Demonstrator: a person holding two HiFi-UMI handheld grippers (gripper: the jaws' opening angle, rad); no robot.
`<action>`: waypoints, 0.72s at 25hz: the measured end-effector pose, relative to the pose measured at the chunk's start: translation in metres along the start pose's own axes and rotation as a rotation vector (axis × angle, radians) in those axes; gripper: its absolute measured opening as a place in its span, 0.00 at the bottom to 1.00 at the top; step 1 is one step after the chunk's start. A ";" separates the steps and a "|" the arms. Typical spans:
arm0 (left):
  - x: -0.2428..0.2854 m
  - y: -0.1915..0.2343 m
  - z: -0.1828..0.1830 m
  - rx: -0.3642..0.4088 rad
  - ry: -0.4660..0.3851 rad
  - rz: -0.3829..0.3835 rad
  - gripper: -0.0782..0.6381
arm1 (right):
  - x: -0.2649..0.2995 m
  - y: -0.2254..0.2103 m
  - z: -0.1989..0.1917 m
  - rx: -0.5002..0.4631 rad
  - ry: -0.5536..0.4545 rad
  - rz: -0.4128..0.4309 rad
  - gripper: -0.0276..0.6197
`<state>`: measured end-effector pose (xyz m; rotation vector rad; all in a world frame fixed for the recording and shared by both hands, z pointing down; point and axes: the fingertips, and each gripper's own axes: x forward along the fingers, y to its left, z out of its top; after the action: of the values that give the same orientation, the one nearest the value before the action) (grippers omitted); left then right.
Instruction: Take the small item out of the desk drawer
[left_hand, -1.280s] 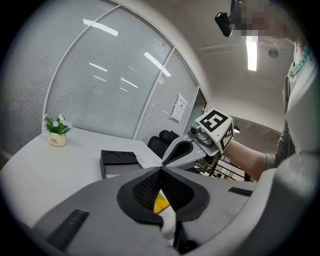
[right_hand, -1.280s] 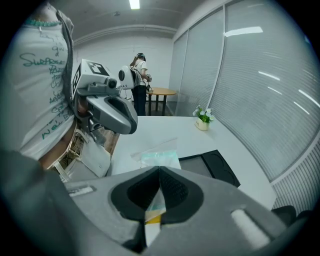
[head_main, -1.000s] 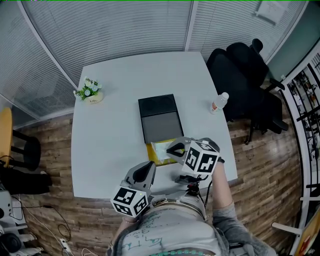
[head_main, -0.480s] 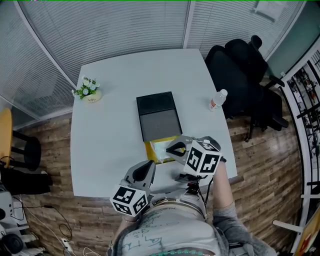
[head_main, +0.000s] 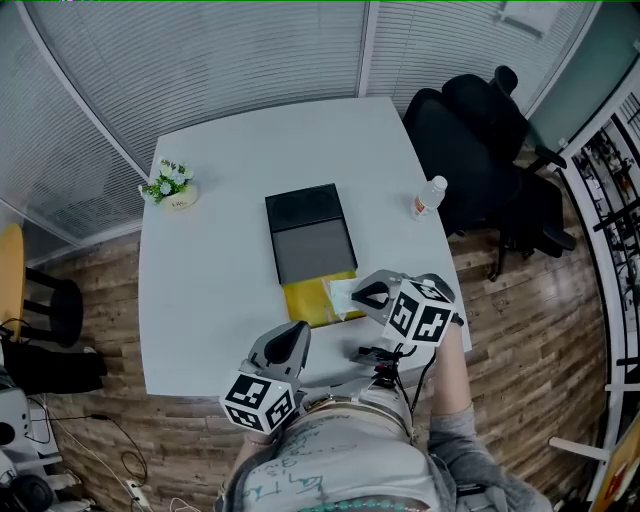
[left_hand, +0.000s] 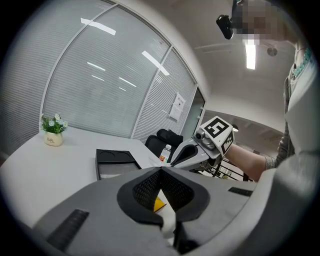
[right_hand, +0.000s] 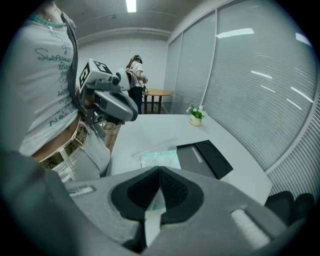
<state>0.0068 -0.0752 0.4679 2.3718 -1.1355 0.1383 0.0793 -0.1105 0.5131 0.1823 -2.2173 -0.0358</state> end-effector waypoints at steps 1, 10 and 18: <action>0.001 -0.002 0.000 0.001 0.001 -0.002 0.10 | -0.003 -0.002 -0.006 0.008 0.006 -0.010 0.05; 0.011 -0.014 -0.004 0.003 0.010 -0.016 0.10 | -0.032 -0.015 -0.059 0.088 0.061 -0.090 0.05; 0.015 -0.021 -0.005 0.007 0.010 -0.011 0.10 | -0.041 -0.019 -0.071 0.095 0.064 -0.112 0.05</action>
<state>0.0331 -0.0723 0.4685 2.3804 -1.1182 0.1507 0.1624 -0.1208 0.5219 0.3550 -2.1441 0.0142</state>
